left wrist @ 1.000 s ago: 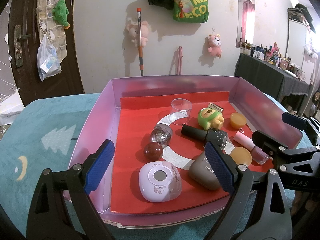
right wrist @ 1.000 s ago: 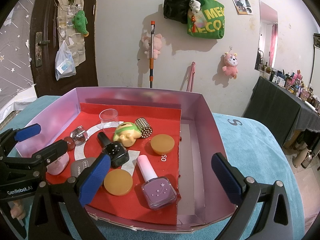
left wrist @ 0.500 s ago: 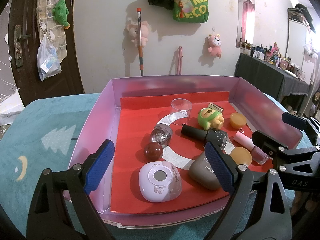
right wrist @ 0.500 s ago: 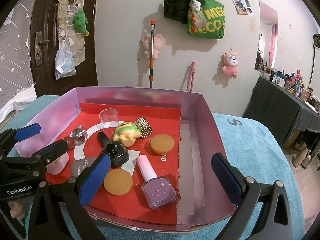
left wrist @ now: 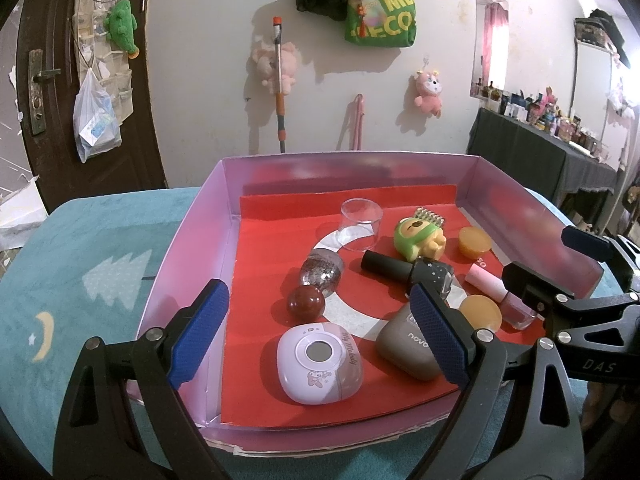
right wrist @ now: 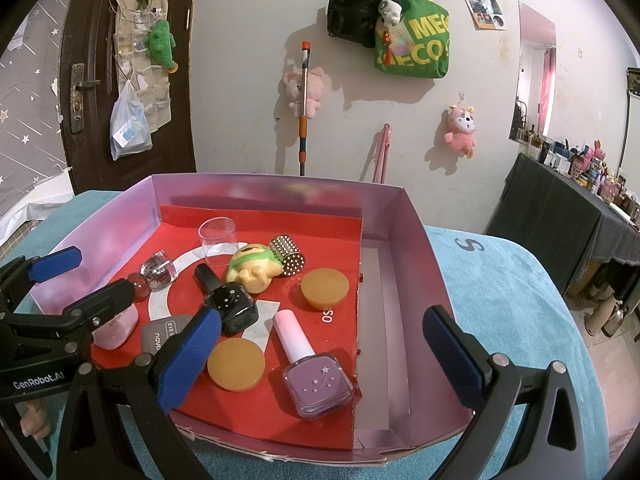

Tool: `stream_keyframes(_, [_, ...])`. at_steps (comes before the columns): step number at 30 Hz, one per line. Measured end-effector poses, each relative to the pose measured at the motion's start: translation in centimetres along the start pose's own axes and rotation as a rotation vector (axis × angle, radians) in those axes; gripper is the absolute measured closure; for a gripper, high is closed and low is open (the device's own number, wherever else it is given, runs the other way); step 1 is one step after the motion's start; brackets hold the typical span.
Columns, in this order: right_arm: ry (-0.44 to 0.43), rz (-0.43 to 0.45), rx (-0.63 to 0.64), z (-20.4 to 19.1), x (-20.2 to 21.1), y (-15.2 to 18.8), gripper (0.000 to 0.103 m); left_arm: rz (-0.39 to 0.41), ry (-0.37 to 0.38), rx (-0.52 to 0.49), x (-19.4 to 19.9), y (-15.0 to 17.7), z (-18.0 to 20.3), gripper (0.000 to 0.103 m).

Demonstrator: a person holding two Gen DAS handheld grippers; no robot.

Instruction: Organize rigid objects

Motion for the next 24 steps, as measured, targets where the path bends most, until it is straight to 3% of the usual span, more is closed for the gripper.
stream_keyframes(6, [-0.023,-0.001,-0.03,0.5,0.6,0.1,0.0,0.03,-0.05,-0.003,2.2,-0.3,-0.4,0.01])
stream_keyframes(9, [-0.044,0.027,-0.053,0.8,3.0,-0.1,0.0,0.053,-0.063,0.003,4.5,-0.1,-0.3,0.01])
stream_keyframes(12, [-0.025,0.06,-0.039,0.9,5.6,0.0,0.0,0.027,-0.047,0.022,6.3,0.9,0.1,0.01])
stream_keyframes(17, [-0.054,0.027,-0.056,0.6,9.0,1.9,0.0,-0.016,-0.024,0.028,9.1,3.0,0.8,0.01])
stream_keyframes(24, [-0.018,-0.116,-0.03,0.1,10.0,6.8,0.0,-0.161,-0.017,0.024,9.4,7.9,1.2,0.01])
Point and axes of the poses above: each gripper's, at about its wrist camera, not at the fingertips, and x roughly against the way its jaws point, z to its right, y to its underside, the point moved 10 cm from there along -x, roughly the way its jaws point
